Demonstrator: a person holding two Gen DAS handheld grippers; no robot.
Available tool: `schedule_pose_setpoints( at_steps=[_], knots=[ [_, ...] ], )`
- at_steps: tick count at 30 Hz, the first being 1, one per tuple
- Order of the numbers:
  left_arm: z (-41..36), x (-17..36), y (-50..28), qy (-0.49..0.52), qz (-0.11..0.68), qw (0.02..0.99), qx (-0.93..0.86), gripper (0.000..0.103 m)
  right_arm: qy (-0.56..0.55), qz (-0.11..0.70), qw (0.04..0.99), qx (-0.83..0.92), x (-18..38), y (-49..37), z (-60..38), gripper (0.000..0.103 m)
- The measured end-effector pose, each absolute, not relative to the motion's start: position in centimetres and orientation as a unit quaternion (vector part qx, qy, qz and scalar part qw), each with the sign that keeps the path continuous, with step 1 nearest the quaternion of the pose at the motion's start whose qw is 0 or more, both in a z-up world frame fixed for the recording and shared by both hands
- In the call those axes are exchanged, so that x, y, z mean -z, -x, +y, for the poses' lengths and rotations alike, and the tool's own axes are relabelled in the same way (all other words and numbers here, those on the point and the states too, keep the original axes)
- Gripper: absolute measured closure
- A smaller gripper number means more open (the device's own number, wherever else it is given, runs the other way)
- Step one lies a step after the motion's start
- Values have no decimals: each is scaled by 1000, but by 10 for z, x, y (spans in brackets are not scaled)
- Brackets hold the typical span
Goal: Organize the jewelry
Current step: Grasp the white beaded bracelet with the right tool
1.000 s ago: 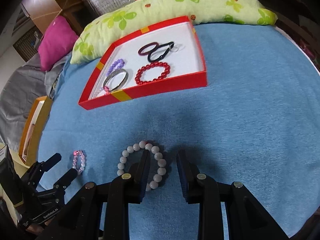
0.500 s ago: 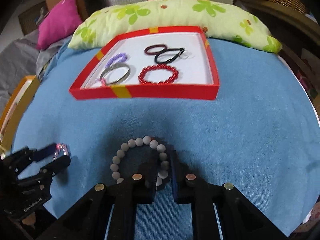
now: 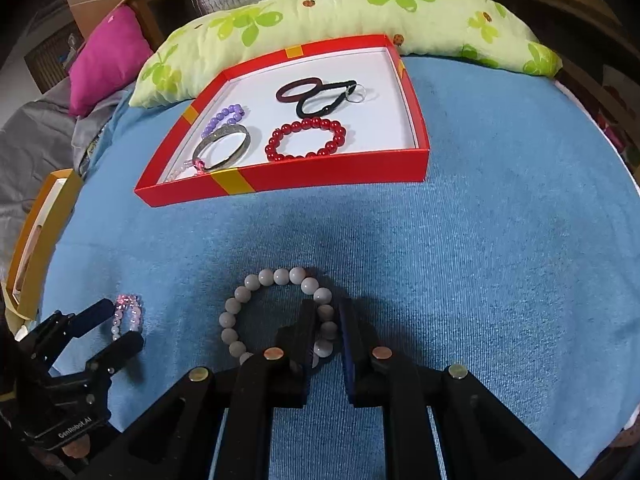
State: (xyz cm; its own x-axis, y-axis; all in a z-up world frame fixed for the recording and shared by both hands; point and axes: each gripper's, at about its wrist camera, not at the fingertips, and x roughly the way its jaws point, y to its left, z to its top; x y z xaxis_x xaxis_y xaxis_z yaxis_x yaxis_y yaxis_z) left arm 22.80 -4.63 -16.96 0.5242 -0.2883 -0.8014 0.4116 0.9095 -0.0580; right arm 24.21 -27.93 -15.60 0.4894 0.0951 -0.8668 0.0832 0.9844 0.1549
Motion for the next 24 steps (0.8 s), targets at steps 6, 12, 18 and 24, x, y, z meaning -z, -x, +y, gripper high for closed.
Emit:
schedule_pose_setpoints(
  at_steps=[6,12,18,24],
  knots=[
    [-51,173,-225,-87,442,872,192,39,-77,506,859,-3,158,-242,-276,87],
    [-56,175,-227,-87,443,870,201,28,-73,504,861,-8,159,-243,-274,86],
    [-56,174,-225,-93,442,869,201,28,-62,498,865,-15,159,-239,-274,86],
    [-53,172,-224,-94,436,872,201,44,-51,492,869,-16,160,-235,-272,86]
  ],
)
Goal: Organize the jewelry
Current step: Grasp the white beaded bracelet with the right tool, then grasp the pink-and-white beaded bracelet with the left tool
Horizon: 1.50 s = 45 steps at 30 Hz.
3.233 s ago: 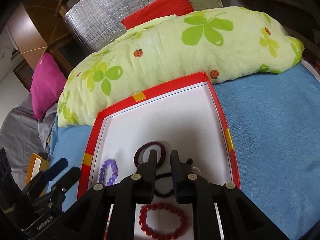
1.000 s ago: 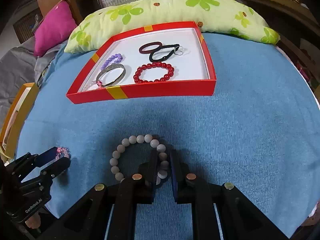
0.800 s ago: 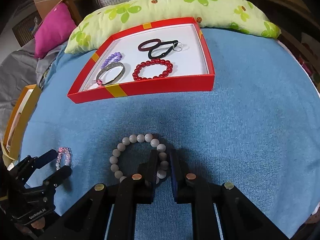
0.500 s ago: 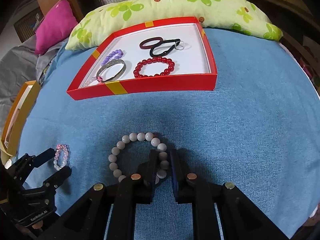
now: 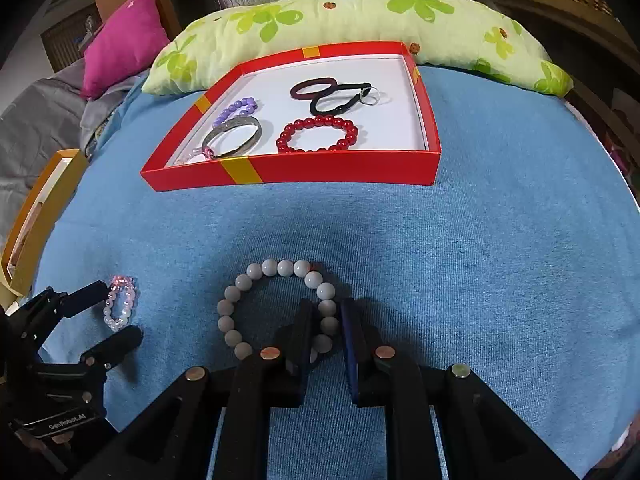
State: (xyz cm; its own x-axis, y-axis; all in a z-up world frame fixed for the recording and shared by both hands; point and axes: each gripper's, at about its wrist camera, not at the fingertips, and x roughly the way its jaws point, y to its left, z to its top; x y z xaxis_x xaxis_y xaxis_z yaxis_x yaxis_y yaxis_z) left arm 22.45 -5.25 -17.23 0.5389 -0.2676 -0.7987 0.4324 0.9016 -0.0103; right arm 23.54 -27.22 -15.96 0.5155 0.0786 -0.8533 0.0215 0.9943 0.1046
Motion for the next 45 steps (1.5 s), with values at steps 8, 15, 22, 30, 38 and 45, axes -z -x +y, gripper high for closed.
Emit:
schedule_pose_setpoints(
  at_steps=[8,15,22,30,38,45],
  knots=[
    [-45,172,-225,-82,435,871,215,58,-21,480,877,-3,161,-231,-263,86],
    [-45,173,-224,-85,431,872,216,58,-31,482,876,-4,161,-232,-265,85],
    [-53,170,-222,-94,424,871,231,88,-19,481,876,-10,161,-230,-263,86],
    [-66,156,-223,-87,409,875,245,98,-56,471,880,-8,151,-231,-270,92],
    [-65,148,-230,-72,405,879,240,98,-91,439,894,-4,132,-226,-280,92],
    [-59,156,-228,-59,438,861,250,76,-112,464,879,3,144,-228,-293,92]
  ],
)
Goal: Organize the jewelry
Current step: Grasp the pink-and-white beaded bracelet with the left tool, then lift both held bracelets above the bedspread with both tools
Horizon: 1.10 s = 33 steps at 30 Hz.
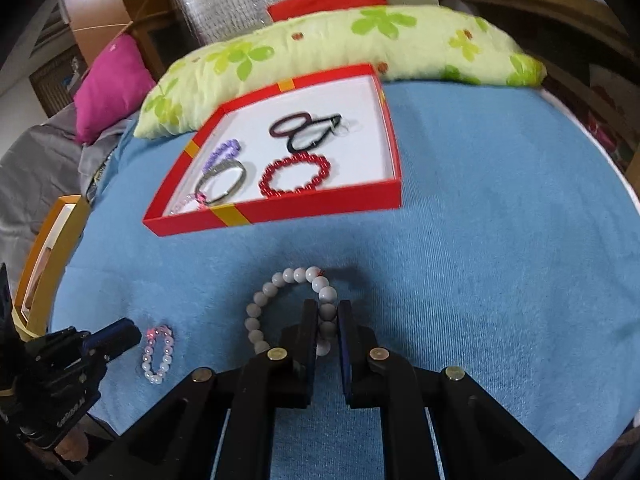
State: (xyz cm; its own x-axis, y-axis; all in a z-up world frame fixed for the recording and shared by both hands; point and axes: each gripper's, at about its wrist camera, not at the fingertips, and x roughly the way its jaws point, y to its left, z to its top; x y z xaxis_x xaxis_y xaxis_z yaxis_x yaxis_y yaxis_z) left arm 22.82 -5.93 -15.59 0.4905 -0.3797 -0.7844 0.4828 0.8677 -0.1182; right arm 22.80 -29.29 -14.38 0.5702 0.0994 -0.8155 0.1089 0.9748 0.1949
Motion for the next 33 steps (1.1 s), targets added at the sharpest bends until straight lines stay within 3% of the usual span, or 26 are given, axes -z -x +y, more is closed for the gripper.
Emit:
schedule_pose_setpoints(
  at_steps=[2,10,12,14,17,33],
  knots=[
    [-59,157,-224,-64,436,862,252,52,-115,469,876,4,147,-229,-294,92],
    [-69,170,-211,-96,445,850,265,50,-98,487,868,15,159,-234,-286,92],
    [-72,171,-210,-104,437,855,258,52,-98,487,868,17,160,-234,-286,92],
    [-74,170,-208,-107,430,856,265,76,-98,487,868,19,160,-235,-286,92],
    [-75,171,-211,-111,427,859,261,87,-97,486,868,21,160,-234,-285,92],
    [-56,156,-231,-61,417,877,230,88,-117,435,892,-34,135,-223,-278,92]
  ],
)
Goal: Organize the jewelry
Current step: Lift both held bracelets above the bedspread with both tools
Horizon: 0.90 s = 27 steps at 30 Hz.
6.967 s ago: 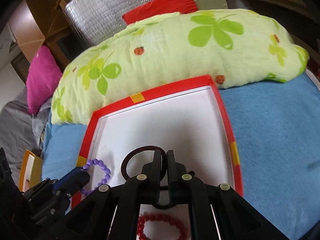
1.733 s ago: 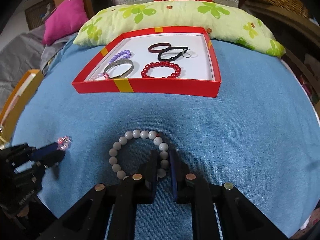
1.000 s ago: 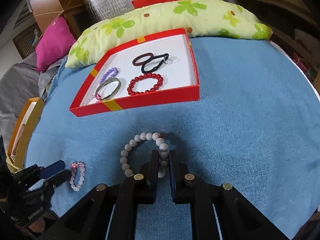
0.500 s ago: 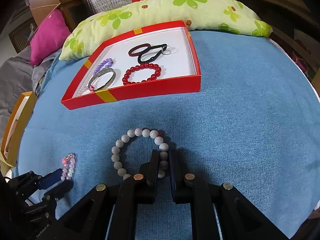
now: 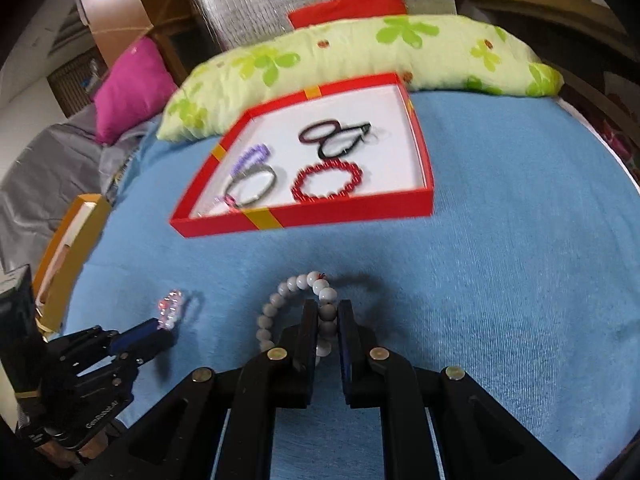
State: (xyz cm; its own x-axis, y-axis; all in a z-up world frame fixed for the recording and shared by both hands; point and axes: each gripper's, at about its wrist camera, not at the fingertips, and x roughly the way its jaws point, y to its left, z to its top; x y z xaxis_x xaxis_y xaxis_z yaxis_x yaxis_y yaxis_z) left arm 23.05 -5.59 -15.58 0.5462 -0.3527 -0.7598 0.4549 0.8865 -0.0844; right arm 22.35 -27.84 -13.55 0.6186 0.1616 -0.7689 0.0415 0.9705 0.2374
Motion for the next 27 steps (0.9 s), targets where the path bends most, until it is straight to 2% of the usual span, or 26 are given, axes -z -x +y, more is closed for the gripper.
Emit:
schedule_pose_setpoints(
  at_steps=[12,27],
  knots=[
    [-62,132,-239,-37,391,891,229,88,-153,385,908,-59,109,-224,-278,92],
    [-67,125,-243,-59,380,908,168,88,-157,381,909,-70,107,-222,-273,92]
  ],
)
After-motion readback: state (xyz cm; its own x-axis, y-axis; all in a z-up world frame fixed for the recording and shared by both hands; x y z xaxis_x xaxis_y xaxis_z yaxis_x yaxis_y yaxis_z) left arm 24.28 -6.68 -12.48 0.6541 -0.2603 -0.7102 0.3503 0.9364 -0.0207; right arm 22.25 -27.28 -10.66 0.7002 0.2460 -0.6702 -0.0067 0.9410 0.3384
